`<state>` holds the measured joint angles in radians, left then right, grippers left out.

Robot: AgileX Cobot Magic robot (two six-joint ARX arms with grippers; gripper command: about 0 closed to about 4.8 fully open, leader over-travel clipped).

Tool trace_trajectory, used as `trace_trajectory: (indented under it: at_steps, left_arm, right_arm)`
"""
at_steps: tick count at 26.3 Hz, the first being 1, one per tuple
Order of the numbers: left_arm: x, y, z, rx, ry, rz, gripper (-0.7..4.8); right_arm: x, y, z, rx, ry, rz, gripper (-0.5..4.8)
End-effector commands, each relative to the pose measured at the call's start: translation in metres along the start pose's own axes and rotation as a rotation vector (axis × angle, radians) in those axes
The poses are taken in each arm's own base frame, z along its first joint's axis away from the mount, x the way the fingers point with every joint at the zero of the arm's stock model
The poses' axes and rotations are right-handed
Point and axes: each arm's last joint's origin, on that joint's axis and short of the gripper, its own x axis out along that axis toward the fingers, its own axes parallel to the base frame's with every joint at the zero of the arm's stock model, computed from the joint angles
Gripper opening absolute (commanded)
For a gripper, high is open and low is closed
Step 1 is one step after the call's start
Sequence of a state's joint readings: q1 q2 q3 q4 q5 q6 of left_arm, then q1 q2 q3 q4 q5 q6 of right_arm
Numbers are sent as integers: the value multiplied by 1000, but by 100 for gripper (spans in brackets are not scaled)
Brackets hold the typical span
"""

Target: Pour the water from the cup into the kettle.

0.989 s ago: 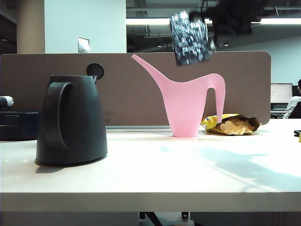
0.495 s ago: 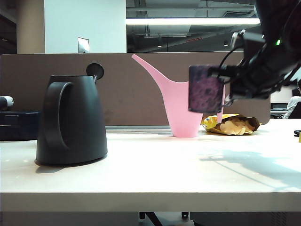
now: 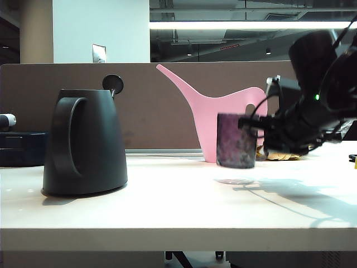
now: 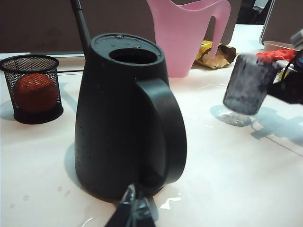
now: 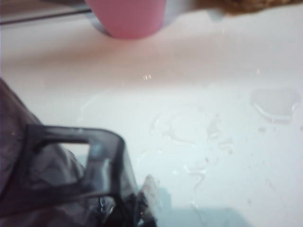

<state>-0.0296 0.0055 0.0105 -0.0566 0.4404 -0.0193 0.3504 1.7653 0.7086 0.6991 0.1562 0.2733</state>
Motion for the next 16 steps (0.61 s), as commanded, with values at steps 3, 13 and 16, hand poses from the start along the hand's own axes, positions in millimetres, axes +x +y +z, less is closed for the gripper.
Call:
trace_trajectory:
  at_steps: [3, 13, 16]
  left_arm:
    - [0, 0, 2, 6, -14, 2, -5]
    - [0, 0, 2, 6, -14, 2, -5]
    - [0, 0, 2, 6, -14, 2, -5]
  right_arm:
    - [7, -3, -3, 20, -14, -6, -7]
    - [8, -5, -4, -38, -14, -64, -7]
    - [9, -7, -8, -44, 12, -78, -7]
